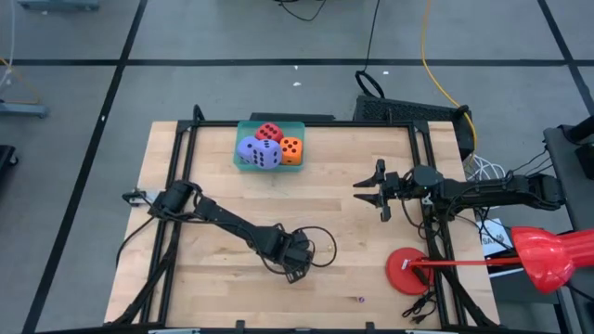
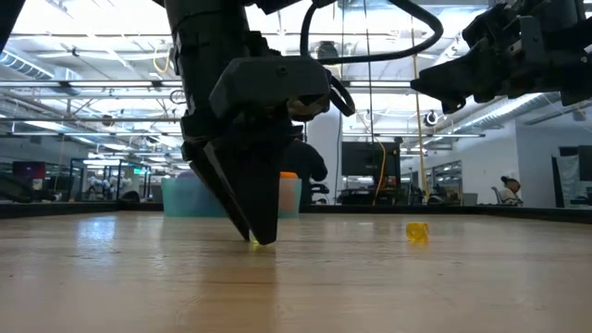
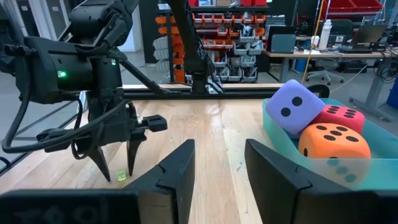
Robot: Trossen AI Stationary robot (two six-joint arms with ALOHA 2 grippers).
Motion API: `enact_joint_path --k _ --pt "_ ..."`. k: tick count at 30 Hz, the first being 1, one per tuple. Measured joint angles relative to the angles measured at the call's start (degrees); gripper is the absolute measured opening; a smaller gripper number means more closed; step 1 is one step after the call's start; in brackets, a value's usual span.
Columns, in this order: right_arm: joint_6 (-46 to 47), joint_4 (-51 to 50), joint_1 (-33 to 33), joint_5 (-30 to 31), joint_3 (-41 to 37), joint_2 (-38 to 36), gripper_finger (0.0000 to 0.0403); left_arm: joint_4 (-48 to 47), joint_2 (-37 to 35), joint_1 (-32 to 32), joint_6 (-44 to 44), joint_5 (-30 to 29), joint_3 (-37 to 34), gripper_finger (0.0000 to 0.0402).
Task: Pick & Place Dice
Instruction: Put the small light green dice into the green bin
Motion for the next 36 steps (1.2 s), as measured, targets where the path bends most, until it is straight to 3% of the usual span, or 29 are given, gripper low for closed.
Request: enact_joint_path --k 27,30,36 --pt "0.0 0.0 0.0 0.0 0.0 0.0 0.013 0.2 -0.1 0.9 0.5 0.7 0.0 0.0178" --pt "0.0 0.0 0.0 0.0 0.0 0.0 0.013 0.1 -0.6 0.9 0.5 0.9 -0.1 0.0161" --pt "0.0 0.0 0.0 0.0 0.0 0.0 0.013 -0.1 -0.8 0.9 1.6 2.4 -0.1 0.0086"
